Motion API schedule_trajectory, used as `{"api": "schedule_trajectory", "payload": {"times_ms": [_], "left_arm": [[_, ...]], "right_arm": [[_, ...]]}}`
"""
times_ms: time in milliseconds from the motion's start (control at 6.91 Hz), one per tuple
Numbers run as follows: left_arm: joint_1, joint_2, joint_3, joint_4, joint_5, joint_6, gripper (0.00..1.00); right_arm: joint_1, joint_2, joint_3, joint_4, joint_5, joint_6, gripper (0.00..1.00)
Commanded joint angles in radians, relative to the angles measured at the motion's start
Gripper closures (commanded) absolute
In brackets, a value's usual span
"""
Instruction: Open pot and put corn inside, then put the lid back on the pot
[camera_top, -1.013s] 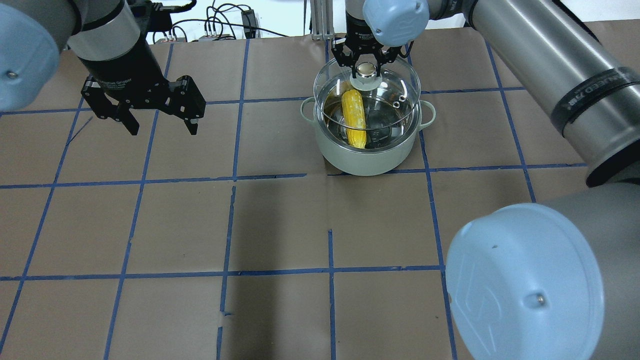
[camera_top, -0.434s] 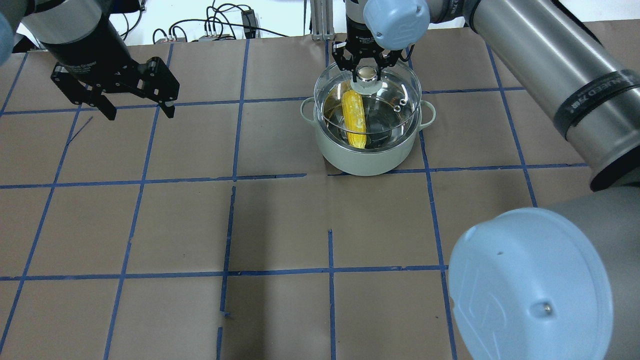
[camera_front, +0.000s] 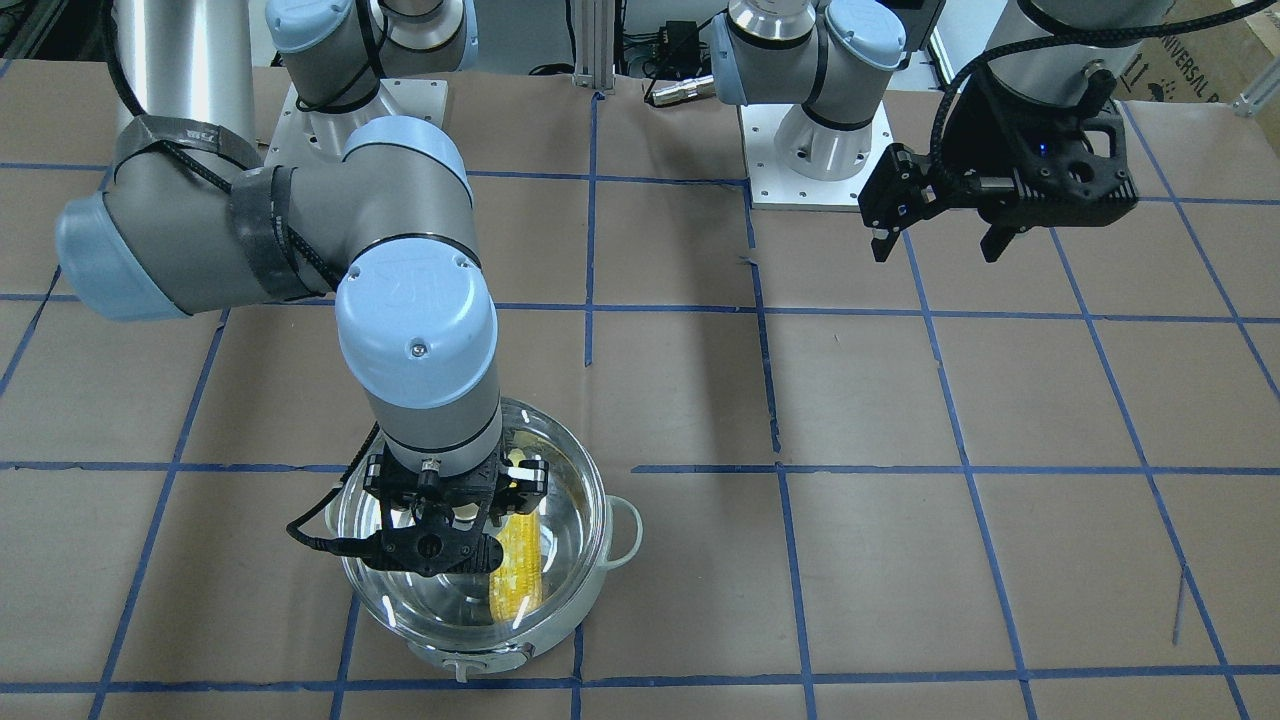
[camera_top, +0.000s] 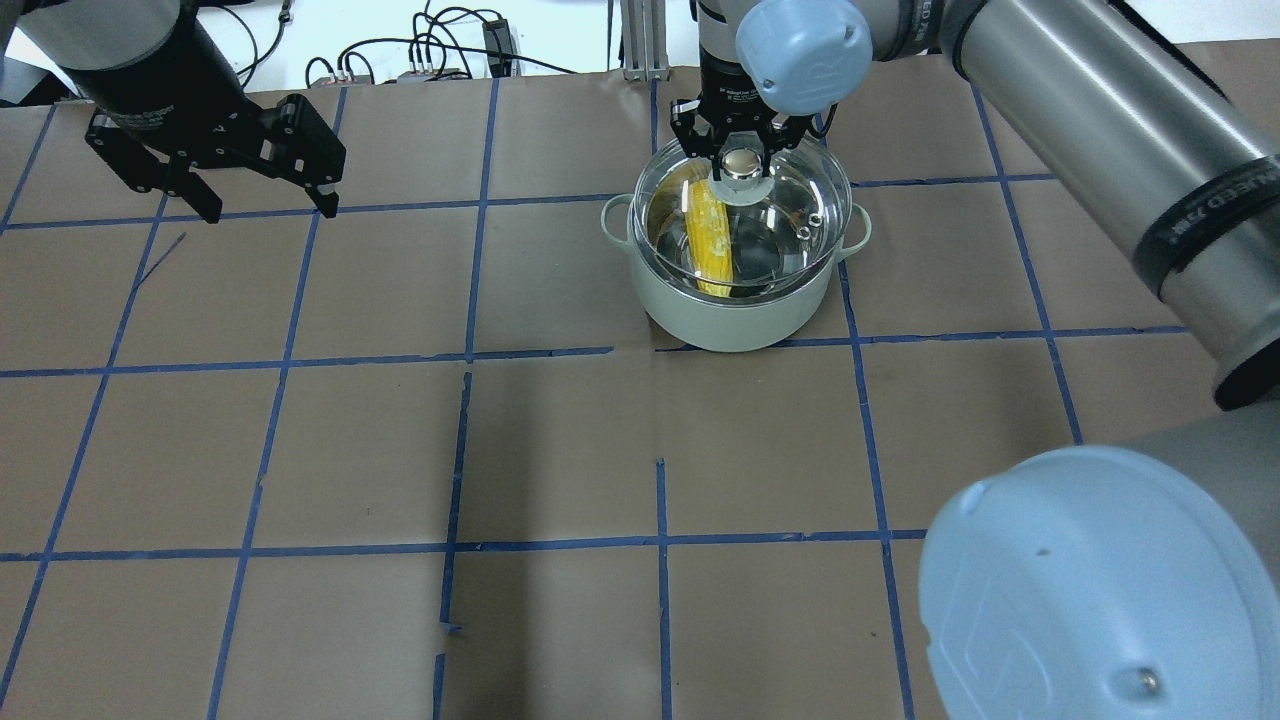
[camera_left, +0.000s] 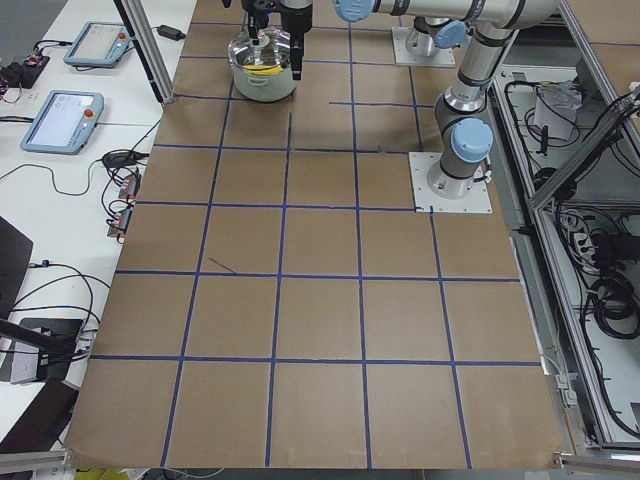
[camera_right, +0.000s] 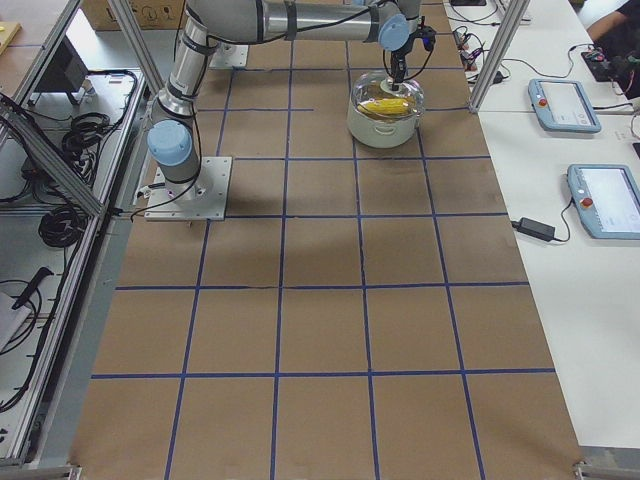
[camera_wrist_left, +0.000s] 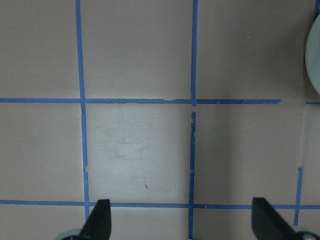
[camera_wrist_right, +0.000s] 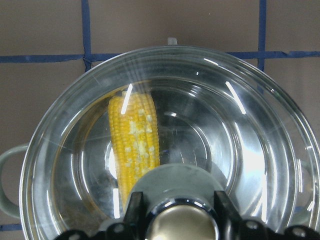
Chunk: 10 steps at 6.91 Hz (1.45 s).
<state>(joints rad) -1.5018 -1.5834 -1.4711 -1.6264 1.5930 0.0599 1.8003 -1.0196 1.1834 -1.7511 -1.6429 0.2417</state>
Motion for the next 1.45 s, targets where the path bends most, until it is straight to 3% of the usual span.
{"api": "schedule_trajectory", "payload": {"times_ms": [0, 1303], "left_arm": [[-0.009, -0.01, 0.011, 0.03, -0.005, -0.002, 0.01], [-0.012, -0.001, -0.008, 0.03, -0.005, -0.002, 0.0]], "right_arm": [[-0.001, -0.004, 0.004, -0.001, 0.0, -0.001, 0.93], [0.001, 0.007, 0.002, -0.021, 0.0, 0.002, 0.93]]}}
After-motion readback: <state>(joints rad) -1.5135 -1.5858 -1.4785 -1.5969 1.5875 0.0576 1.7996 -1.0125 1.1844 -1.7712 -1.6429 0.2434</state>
